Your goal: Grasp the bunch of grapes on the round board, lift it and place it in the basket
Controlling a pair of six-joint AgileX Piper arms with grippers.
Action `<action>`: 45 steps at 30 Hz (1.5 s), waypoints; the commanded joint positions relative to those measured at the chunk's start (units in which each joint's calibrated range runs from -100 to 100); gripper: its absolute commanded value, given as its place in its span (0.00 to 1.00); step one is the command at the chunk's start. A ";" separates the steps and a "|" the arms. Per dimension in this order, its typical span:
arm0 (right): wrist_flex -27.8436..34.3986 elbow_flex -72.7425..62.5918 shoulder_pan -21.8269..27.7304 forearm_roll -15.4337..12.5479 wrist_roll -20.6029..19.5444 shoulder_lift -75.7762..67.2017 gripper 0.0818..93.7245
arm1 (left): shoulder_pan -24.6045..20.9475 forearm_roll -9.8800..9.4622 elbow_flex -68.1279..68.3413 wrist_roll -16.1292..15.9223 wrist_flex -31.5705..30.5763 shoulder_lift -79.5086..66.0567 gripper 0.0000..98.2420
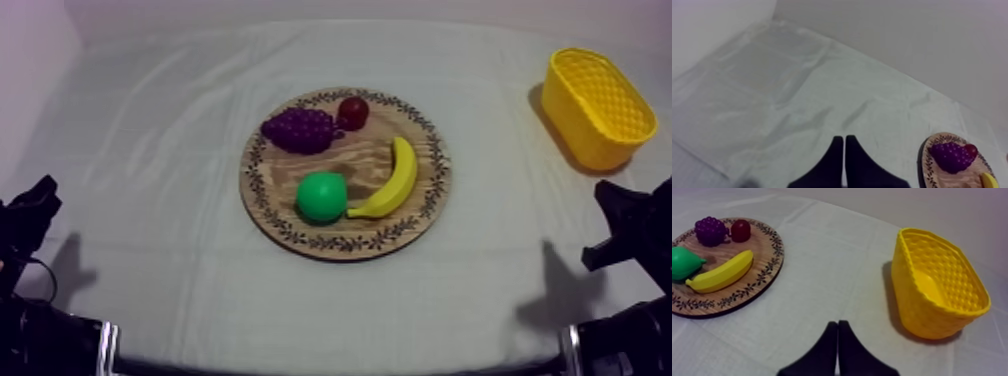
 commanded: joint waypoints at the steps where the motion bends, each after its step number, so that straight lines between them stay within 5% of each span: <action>1: 0.06 0.03 -0.01 -0.03 0.00 -0.04 0.00 | -0.03 0.02 0.00 0.00 -0.01 0.05 0.00; 26: 0.14 0.03 -0.05 -0.03 0.02 -0.04 0.00 | -0.03 0.02 0.00 0.00 -0.01 0.05 0.00; 45: 6.35 -1.70 -1.05 1.28 -2.97 0.27 0.01 | -0.03 0.02 0.00 0.00 -0.01 0.05 0.00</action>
